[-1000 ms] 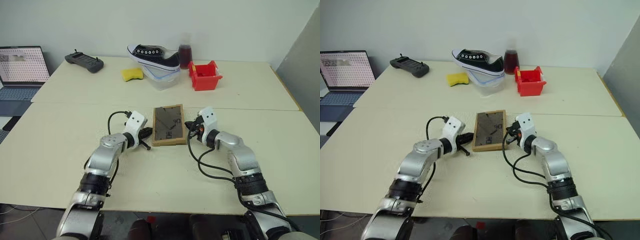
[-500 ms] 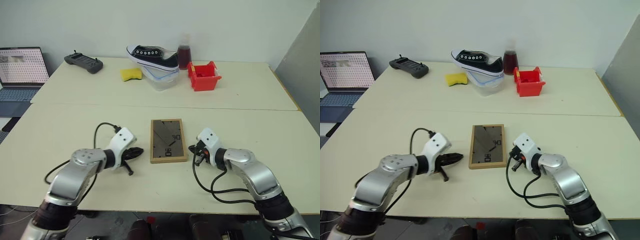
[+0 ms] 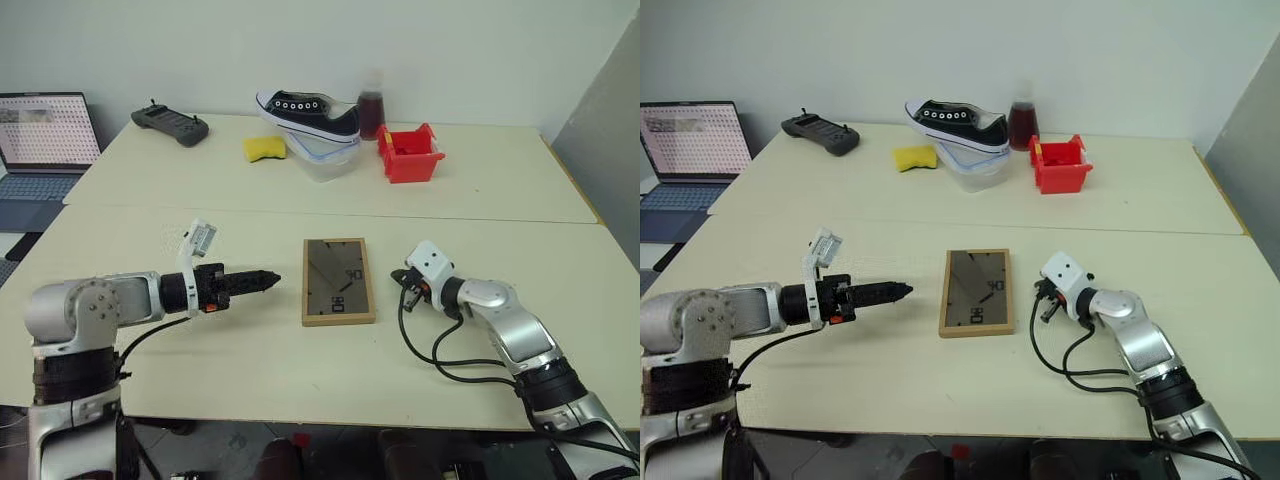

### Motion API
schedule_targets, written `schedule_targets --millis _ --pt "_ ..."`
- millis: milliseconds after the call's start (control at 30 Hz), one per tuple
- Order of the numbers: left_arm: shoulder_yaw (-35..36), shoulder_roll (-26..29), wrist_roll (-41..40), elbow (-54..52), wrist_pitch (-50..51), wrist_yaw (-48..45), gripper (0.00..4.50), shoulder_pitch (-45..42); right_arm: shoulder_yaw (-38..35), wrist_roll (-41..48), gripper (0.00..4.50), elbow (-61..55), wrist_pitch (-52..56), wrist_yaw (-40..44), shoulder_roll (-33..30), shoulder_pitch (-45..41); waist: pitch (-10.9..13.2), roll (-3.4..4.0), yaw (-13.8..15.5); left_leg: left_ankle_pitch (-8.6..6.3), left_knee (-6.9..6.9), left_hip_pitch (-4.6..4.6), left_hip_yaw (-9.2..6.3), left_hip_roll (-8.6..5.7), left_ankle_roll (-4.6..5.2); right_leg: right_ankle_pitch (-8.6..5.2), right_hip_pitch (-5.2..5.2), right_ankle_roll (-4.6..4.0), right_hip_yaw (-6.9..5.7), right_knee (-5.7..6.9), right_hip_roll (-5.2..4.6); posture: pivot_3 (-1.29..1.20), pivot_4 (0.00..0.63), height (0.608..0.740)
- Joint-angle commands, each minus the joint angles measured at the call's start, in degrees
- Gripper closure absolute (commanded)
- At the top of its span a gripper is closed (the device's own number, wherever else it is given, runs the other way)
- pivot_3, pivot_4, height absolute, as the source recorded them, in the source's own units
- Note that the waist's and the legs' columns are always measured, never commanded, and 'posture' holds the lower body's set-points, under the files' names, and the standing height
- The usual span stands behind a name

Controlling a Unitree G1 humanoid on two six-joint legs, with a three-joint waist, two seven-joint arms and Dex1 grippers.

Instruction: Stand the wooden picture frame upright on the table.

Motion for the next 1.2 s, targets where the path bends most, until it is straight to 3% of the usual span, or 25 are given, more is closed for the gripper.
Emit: schedule_targets --millis 33,233,433,733,833,1200 --pt "-3.7 0.9 -2.2 0.7 2.2 -0.4 1.21 1.3 0.9 -1.2 4.50 1.1 -1.4 -0.1 2.4 -2.1 0.0 0.00 -0.2 0.00 -0.01 0.01 0.00 0.00 0.00 0.00 0.00 0.00 0.01 0.01 0.00 0.00 0.150 0.740" --pt "-9.9 -1.7 0.8 5.4 -4.7 -0.4 0.09 3.1 2.8 -2.0 4.50 -0.3 0.5 -0.3 7.5 -2.3 0.0 0.01 -0.2 0.10 -0.05 0.10 0.04 0.04 -0.18 -0.01 -0.03 -0.03 0.07 0.10 0.01 0.00 0.150 0.740" --pt "-16.1 -7.1 4.3 10.8 -13.6 -1.2 0.09 1.3 4.2 -2.9 4.50 -0.4 2.2 -1.2 11.6 -3.5 -0.1 0.14 0.0 0.13 -0.04 0.16 0.09 0.00 -0.23 -0.01 0.03 -0.03 0.11 0.12 -0.01 0.00 0.150 0.740" --pt "-14.0 -12.1 -1.0 4.0 -9.3 -0.6 0.09 1.2 1.0 -2.7 4.50 -1.9 5.7 -2.4 12.2 -2.1 -0.2 0.19 1.3 0.02 0.01 0.13 0.08 -0.06 -0.04 -0.01 0.14 -0.02 0.09 -0.01 -0.08 0.00 0.150 0.740" --pt "-13.5 -11.1 -1.8 1.9 -8.5 -1.1 0.54 2.4 -0.4 -2.7 4.50 -2.4 6.3 -3.3 11.7 -1.1 -0.2 0.19 1.2 0.02 -0.02 0.12 0.07 -0.03 -0.04 -0.01 0.08 -0.02 0.09 0.02 -0.05 0.00 0.150 0.740" --pt "-12.3 -10.3 -1.0 2.0 -13.3 0.8 2.87 2.2 -4.8 -1.7 4.50 -5.8 8.2 -5.2 10.3 -0.9 -0.2 0.19 1.2 0.02 -0.03 0.11 0.08 -0.03 -0.03 -0.01 0.06 -0.02 0.11 0.02 -0.05 0.00 0.150 0.740"
